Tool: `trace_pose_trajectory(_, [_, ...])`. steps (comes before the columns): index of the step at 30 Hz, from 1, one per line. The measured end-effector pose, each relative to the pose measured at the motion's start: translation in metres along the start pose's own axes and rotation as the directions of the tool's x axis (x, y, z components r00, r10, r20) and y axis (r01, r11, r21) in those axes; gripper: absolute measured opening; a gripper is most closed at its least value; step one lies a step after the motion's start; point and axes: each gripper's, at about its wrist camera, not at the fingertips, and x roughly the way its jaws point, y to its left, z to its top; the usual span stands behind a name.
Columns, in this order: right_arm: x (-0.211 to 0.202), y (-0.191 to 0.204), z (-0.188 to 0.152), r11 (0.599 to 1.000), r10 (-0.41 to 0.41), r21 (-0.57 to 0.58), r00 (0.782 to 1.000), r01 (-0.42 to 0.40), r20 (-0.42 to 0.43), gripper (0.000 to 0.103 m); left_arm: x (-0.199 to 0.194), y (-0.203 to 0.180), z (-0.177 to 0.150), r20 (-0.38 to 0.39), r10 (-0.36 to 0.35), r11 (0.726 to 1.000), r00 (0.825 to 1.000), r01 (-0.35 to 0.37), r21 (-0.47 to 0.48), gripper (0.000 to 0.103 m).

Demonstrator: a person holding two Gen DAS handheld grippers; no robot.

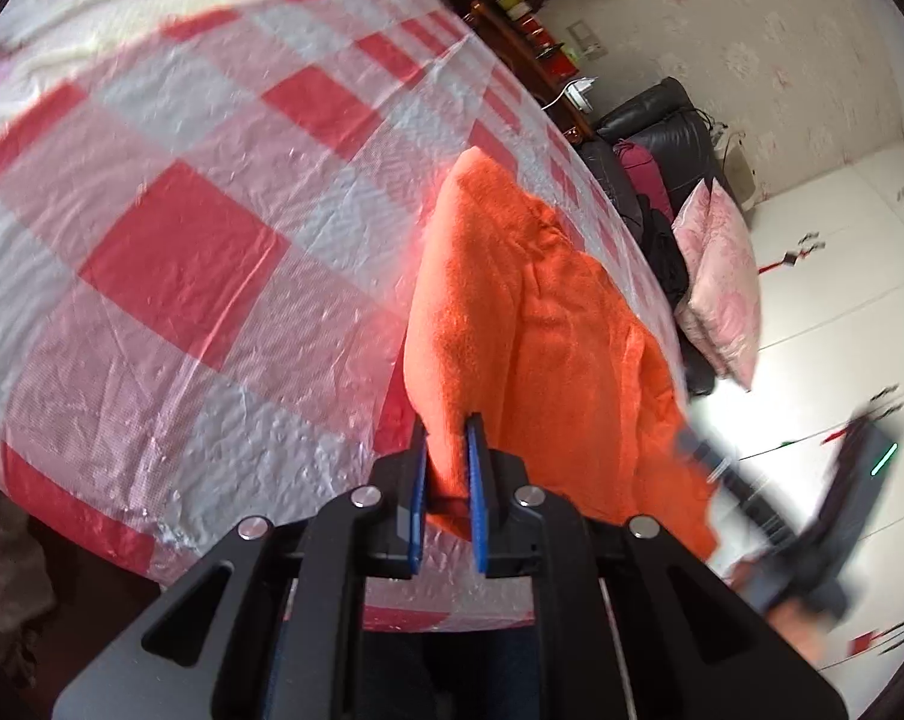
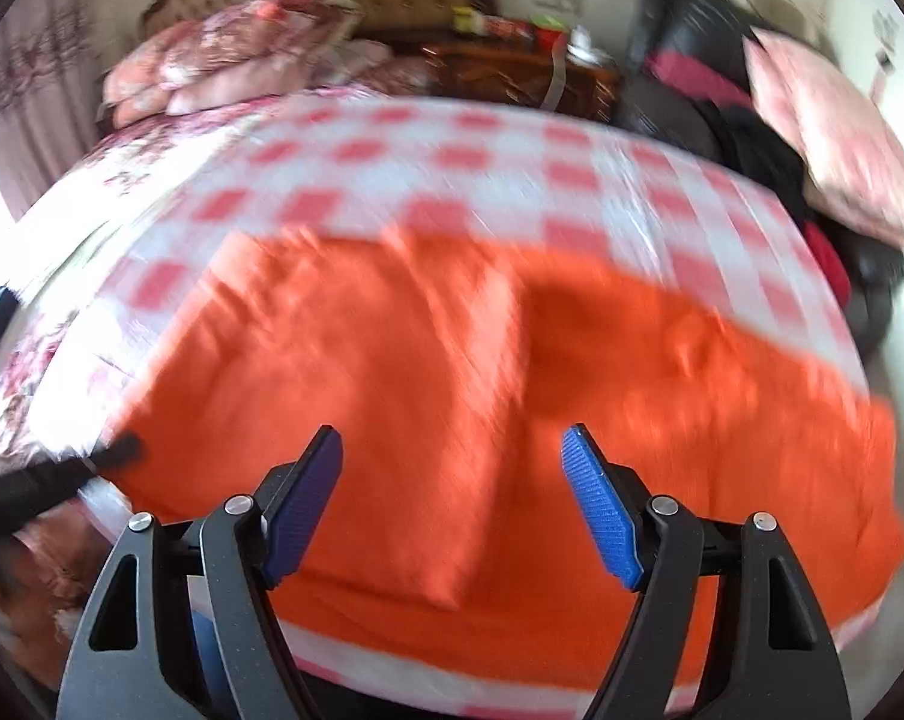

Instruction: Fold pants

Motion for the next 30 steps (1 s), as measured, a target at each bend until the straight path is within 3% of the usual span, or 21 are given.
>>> trace_pose_trajectory(2, [0.001,0.024,0.026,0.998,0.029,-0.064,0.999,-0.030,-0.014,0.074,-0.004,-0.013,-0.007,0.045,0.059,0.996,0.997,-0.062,0.070,0.011])
trace_pose_trajectory(6, [0.027,0.082,0.075,0.973,0.163,-0.139,0.974,-0.185,-0.155,0.074,-0.015,-0.039,-0.022,0.153,0.155,0.961,0.976,-0.185,0.205,0.011])
trace_pose_trajectory(9, [0.050,0.118,0.093,0.961,0.151,-0.192,0.958,-0.200,-0.244,0.074,-0.018,-0.062,-0.034,0.245,0.235,0.901,0.941,-0.305,0.308,0.011])
trace_pose_trajectory(13, [0.074,0.145,0.099,0.950,0.094,-0.253,0.940,-0.183,-0.329,0.074,-0.014,-0.091,-0.052,0.353,0.303,0.793,0.885,-0.440,0.422,0.011])
trace_pose_trajectory(16, [0.086,0.156,0.096,0.934,0.047,-0.311,0.926,-0.174,-0.375,0.074,-0.014,-0.105,-0.060,0.410,0.315,0.730,0.856,-0.494,0.472,0.011])
trace_pose_trajectory(19, [0.096,0.164,0.091,0.914,-0.023,-0.382,0.921,-0.139,-0.390,0.074,-0.015,-0.113,-0.063,0.443,0.317,0.694,0.838,-0.524,0.494,0.011])
trace_pose_trajectory(21, [0.098,0.164,0.091,0.906,-0.052,-0.407,0.925,-0.115,-0.376,0.071,-0.016,-0.117,-0.065,0.458,0.314,0.680,0.832,-0.534,0.503,0.011])
trace_pose_trajectory(22, [0.099,0.162,0.090,0.906,-0.053,-0.408,0.925,-0.113,-0.375,0.053,-0.018,-0.120,-0.065,0.463,0.309,0.676,0.830,-0.535,0.507,0.010])
trace_pose_trajectory(24, [0.102,0.155,0.092,0.914,-0.033,-0.383,0.919,-0.131,-0.393,0.026,-0.020,-0.123,-0.063,0.467,0.297,0.678,0.833,-0.528,0.511,0.010])
trace_pose_trajectory(27, [0.093,0.131,0.103,0.939,0.077,-0.278,0.912,-0.202,-0.404,0.016,-0.030,-0.132,-0.062,0.474,0.250,0.696,0.844,-0.497,0.519,0.010])
trace_pose_trajectory(30, [0.061,0.093,0.120,0.948,0.191,-0.177,0.916,-0.266,-0.352,0.014,-0.045,-0.159,-0.065,0.489,0.170,0.701,0.855,-0.454,0.550,0.010])
